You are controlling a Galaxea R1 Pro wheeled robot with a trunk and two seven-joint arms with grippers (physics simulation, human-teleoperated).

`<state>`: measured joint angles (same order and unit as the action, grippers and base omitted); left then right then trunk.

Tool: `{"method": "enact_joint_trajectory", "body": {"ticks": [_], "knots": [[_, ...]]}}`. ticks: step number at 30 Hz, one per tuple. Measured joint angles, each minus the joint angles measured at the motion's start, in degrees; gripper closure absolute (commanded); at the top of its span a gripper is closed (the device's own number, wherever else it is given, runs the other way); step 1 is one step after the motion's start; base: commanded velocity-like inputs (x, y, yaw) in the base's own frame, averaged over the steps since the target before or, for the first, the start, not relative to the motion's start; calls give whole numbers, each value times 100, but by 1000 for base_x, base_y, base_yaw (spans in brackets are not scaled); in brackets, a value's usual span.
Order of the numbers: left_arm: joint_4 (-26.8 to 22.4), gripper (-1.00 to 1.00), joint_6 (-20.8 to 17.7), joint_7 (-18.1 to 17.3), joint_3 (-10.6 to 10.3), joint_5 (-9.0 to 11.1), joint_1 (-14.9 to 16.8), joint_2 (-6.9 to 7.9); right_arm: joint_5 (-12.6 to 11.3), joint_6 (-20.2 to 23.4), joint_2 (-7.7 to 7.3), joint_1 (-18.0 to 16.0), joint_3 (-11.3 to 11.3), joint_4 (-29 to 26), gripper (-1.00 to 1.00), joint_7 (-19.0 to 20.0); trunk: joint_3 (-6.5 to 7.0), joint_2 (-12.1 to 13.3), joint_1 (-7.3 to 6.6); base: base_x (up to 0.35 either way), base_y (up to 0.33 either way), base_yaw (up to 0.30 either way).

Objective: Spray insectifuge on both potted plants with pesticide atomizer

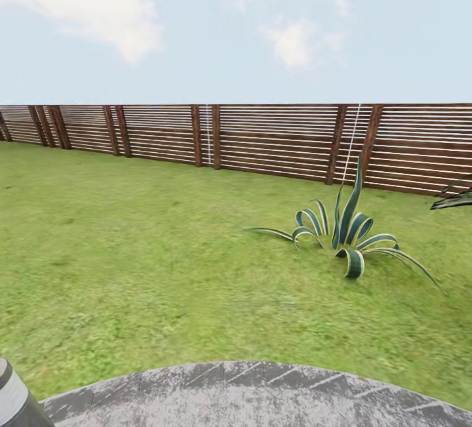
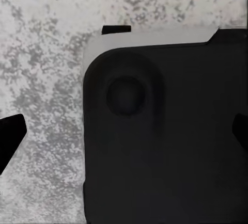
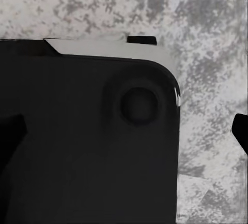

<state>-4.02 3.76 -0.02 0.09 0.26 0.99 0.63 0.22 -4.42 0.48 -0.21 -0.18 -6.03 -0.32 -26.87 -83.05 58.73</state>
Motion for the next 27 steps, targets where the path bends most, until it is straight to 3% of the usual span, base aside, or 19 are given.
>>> {"method": "enact_joint_trajectory", "body": {"ticks": [6, 7, 8, 9, 13, 20, 27], "knots": [[-195, -100, 193, -1, -1, 1, 169, 22, -2, -190, -130, -93, -10, -198, -100, 0, 0, 0, 0, 0, 0, 0], [-325, -100, 1488, -2, 0, 2, 235, 24, -4, -1732, -184, -122, -15, -337, -100, 0, -1, 0, 0, 0, 0, 0], [-1201, -100, 1562, -3, 0, 6, 308, 27, -6, -1849, -208, -159, -14, -1199, -100, 0, 1, 1, 0, 0, 0, 0], [-1446, -100, 1569, -5, -2, 7, 409, 29, -6, -1855, -225, -209, -11, -1941, -100, 0, 3, 0, 0, 0, 0, 0], [-1513, -100, 1568, -5, 2, 11, 606, 33, -5, -1845, -267, -241, -14, -1985, -100, 4, 0, 0, 0, 0, 0, 0], [-1461, -100, 1564, -9, -6, -28, 605, 63, 11, -1847, -273, -248, 15, -1968, -100, 42, 0, 0, 0, -1, -1, 7], [-1460, -100, 1565, 25, 15, 0, 573, 69, 3, -1846, -224, -250, 2, -1970, -100, 0, -19, 1, 3, -196, -144, 220]]}}
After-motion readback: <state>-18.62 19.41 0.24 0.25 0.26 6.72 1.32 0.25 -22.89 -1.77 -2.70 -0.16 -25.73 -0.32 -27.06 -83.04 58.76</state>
